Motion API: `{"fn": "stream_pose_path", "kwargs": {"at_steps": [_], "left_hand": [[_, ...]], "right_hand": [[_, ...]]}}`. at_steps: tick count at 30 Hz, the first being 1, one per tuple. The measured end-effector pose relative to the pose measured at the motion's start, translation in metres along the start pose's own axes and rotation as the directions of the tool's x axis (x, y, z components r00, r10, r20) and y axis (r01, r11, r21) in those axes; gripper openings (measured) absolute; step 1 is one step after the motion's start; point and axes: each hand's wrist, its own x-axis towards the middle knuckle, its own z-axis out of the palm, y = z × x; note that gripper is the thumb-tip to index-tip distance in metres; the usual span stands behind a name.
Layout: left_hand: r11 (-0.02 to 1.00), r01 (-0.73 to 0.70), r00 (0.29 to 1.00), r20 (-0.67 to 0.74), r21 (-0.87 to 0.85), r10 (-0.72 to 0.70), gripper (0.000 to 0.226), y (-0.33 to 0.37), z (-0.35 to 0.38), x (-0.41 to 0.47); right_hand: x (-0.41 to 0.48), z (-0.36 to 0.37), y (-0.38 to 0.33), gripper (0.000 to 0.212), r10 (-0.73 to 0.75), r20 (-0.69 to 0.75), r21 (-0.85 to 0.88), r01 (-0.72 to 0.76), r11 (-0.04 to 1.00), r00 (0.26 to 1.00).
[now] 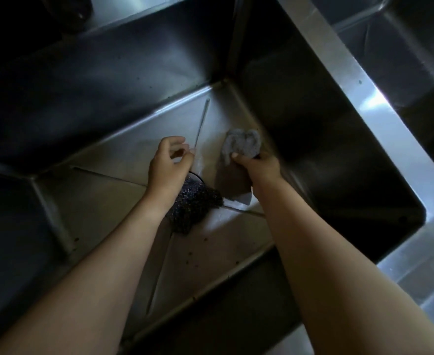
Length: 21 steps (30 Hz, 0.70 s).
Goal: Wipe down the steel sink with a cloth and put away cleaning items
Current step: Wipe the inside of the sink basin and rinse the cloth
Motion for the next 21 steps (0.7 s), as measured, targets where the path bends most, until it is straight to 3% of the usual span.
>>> {"fn": "stream_pose_path", "kwargs": {"at_steps": [5, 10, 15, 21], "left_hand": [[0.998, -0.065, 0.998, 0.024, 0.008, 0.065, 0.025, 0.038, -0.022, -0.018], [0.987, -0.153, 0.987, -0.054, -0.046, 0.15, 0.03, 0.095, -0.043, -0.044], [0.965, -0.244, 0.966, -0.11, -0.096, 0.233, 0.033, 0.149, -0.065, -0.078], [0.943, -0.311, 0.937, -0.207, -0.121, 0.283, 0.034, 0.203, -0.087, -0.122]], "right_hand": [[-0.036, -0.011, -0.031, 0.026, 0.06, 0.167, 0.149, -0.085, 0.985, 0.984], [-0.08, -0.018, -0.063, 0.023, -0.041, 0.276, 0.129, 0.005, 0.992, 0.96], [-0.134, -0.024, -0.099, 0.044, -0.103, 0.363, 0.219, 0.023, 0.975, 0.926], [-0.195, -0.042, -0.145, 0.033, -0.221, 0.418, 0.157, 0.17, 0.973, 0.881]]}}
